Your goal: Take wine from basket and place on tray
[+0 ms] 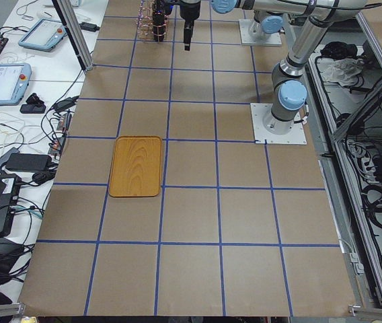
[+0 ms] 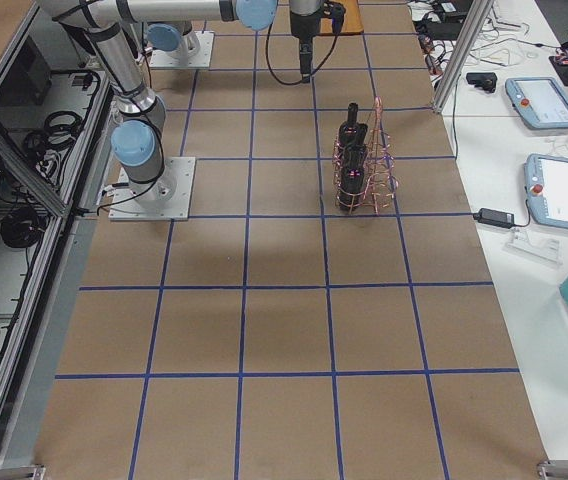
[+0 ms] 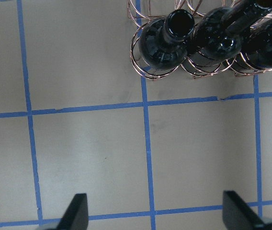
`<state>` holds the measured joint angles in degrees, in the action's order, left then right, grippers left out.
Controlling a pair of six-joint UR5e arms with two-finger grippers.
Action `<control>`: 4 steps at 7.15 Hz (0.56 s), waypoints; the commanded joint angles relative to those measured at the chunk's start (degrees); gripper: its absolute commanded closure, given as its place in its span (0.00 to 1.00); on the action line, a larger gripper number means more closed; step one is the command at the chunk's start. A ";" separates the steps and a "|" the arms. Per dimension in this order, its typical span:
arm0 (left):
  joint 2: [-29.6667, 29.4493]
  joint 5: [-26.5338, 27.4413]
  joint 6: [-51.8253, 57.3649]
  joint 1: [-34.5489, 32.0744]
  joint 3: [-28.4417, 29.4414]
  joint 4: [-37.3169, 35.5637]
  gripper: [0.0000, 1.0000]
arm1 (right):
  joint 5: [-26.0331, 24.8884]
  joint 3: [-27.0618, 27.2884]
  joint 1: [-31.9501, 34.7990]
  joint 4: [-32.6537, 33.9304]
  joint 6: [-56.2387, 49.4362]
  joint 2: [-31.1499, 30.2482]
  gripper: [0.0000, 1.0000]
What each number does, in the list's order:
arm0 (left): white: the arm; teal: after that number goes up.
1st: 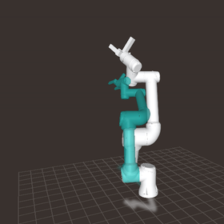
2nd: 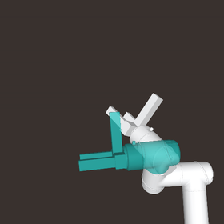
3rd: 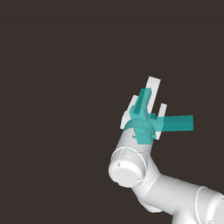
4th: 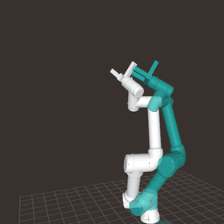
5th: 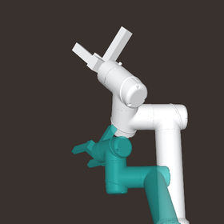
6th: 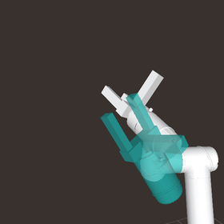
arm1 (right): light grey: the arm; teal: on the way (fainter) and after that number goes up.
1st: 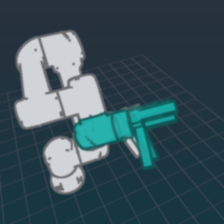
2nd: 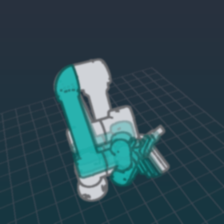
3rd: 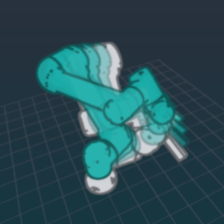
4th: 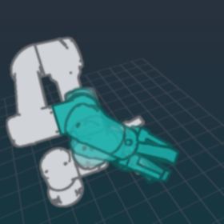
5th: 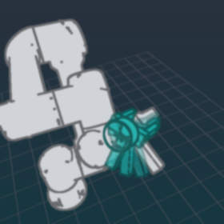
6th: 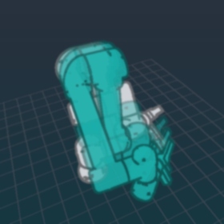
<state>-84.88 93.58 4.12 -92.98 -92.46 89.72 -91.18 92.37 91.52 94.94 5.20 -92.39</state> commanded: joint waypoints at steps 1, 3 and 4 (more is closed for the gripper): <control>0.76 -0.93 2.03 -0.01 0.61 -0.86 0.00 | 0.12 0.09 -0.11 -0.01 -0.62 0.02 0.00; 1.20 -2.61 2.12 -0.10 0.79 -0.86 0.00 | 0.12 0.00 -0.29 -0.01 -0.80 0.02 0.00; 1.21 -2.43 1.60 -0.27 0.79 -0.86 0.00 | -0.40 -0.09 -0.55 0.07 -0.80 -0.07 0.00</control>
<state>-83.78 91.25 6.06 -93.11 -91.72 88.85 -91.20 92.36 91.19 94.98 4.43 -92.39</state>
